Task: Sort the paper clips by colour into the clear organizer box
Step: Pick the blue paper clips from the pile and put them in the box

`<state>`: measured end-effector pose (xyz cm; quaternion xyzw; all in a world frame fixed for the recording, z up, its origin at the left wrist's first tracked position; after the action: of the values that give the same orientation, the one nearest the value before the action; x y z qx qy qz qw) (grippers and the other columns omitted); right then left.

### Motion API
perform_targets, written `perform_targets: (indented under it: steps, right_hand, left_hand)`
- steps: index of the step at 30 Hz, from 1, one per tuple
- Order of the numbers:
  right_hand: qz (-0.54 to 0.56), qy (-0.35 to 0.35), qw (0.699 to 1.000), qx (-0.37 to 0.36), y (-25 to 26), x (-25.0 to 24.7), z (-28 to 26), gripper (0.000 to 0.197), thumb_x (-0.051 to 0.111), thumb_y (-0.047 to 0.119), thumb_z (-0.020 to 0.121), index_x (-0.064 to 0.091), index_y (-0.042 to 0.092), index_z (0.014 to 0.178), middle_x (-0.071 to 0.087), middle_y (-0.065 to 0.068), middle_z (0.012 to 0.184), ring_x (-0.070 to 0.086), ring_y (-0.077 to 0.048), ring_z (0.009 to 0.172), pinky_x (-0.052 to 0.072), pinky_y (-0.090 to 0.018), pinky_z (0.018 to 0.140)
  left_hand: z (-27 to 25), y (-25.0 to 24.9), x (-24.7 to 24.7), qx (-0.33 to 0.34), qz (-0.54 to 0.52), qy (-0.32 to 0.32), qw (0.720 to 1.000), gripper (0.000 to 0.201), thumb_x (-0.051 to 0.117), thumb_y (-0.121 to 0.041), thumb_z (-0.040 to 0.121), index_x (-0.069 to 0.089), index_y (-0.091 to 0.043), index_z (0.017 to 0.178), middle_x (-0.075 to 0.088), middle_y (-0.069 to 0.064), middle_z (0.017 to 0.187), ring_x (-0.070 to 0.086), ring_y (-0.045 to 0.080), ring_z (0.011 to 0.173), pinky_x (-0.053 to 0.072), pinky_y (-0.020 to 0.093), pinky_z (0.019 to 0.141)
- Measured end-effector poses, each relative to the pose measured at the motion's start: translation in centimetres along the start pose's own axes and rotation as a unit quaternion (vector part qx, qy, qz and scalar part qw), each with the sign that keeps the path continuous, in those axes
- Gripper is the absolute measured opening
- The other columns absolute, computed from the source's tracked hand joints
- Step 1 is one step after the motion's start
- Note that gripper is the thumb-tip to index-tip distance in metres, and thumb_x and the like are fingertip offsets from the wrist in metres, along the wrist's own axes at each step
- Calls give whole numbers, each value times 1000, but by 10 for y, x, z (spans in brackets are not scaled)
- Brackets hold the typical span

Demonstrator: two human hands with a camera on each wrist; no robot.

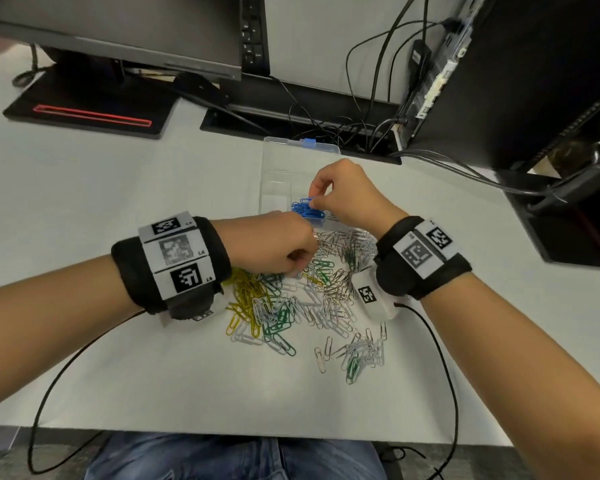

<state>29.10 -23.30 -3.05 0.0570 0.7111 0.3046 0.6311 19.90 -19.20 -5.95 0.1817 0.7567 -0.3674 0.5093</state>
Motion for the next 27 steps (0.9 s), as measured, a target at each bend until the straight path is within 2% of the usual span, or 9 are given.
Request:
perform_targets:
  steps: [4, 8, 12, 14, 15, 18, 21, 24, 27]
  right_hand:
    - [-7, 0, 1000, -3, -3, -3, 1, 13, 75, 10, 77, 70, 9, 89, 60, 0, 84, 49, -8, 69, 32, -9, 53]
    - [-7, -11, 1000, -1, -12, -13, -3, 14, 76, 15, 76, 68, 16, 88, 58, -2, 87, 50, -13, 78, 33, -15, 56]
    - [-28, 17, 999, 10, -17, -4, -4, 11, 76, 16, 76, 72, 17, 87, 56, -1, 87, 48, -14, 78, 31, -17, 55]
    - [-34, 17, 999, 10, -16, -3, -4, 12, 74, 16, 78, 73, 16, 90, 57, -1, 87, 48, -11, 75, 31, -16, 54]
    - [-22, 6, 1000, 3, -14, -6, -5, 11, 73, 16, 79, 73, 14, 90, 58, 0, 86, 47, -5, 70, 31, -15, 53]
    - [89, -27, 996, -20, -1, -20, -11, 6, 71, 10, 80, 74, 9, 86, 62, 4, 72, 49, 8, 56, 35, -6, 55]
    - [175, 14, 984, -1, 6, -15, -20, 8, 75, 5, 76, 74, 2, 83, 64, 3, 63, 52, 5, 49, 41, -9, 54]
    - [198, 25, 979, 30, 2, -8, -24, 10, 77, 0, 72, 72, -1, 80, 62, 0, 59, 51, 3, 44, 41, -9, 48]
    - [210, 30, 976, 49, -4, -3, -26, 8, 76, -4, 70, 71, 1, 75, 63, -4, 59, 51, -1, 46, 40, -12, 47]
  left_hand:
    - [-4, 2, -10, -7, -52, -35, 998, 15, 59, -8, 84, 64, -19, 75, 60, -12, 70, 52, 3, 63, 40, 13, 60]
    - [-6, 16, -21, -34, -108, -68, 991, 5, 67, -16, 85, 66, -20, 83, 65, -9, 78, 57, 3, 69, 41, 10, 63]
    - [-8, 38, -34, -81, -183, -121, 972, 6, 68, -11, 84, 69, -17, 88, 68, -5, 79, 63, 6, 69, 45, 10, 62]
    - [-9, 49, -41, -106, -228, -150, 956, 8, 68, -8, 84, 69, -14, 89, 68, -2, 77, 66, 7, 63, 47, 11, 60]
    - [-10, 54, -43, -117, -253, -160, 947, 9, 68, -6, 84, 68, -13, 89, 68, -1, 76, 67, 9, 61, 49, 13, 60]
    - [-10, 64, -46, -134, -335, -170, 917, 16, 67, 1, 83, 65, -9, 96, 69, 12, 78, 67, 14, 60, 55, 22, 61]
    - [-10, 65, -47, -132, -374, -180, 900, 20, 69, 5, 80, 64, -6, 96, 68, 20, 81, 68, 20, 64, 59, 29, 65]
    - [-9, 63, -44, -132, -406, -180, 886, 24, 70, 8, 78, 61, -7, 95, 68, 22, 83, 69, 24, 68, 60, 31, 67]
    - [-8, 61, -40, -137, -417, -172, 882, 31, 71, 10, 76, 59, -3, 101, 69, 23, 83, 69, 29, 71, 59, 32, 66]
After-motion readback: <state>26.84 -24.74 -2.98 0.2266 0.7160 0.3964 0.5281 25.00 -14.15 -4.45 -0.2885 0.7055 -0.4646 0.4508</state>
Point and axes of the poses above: each hand's wrist, its own z-axis towards the middle knuckle, its own x-axis out of the palm, y = z × x, the point moved 10 cm from there along z, towards the middle knuckle
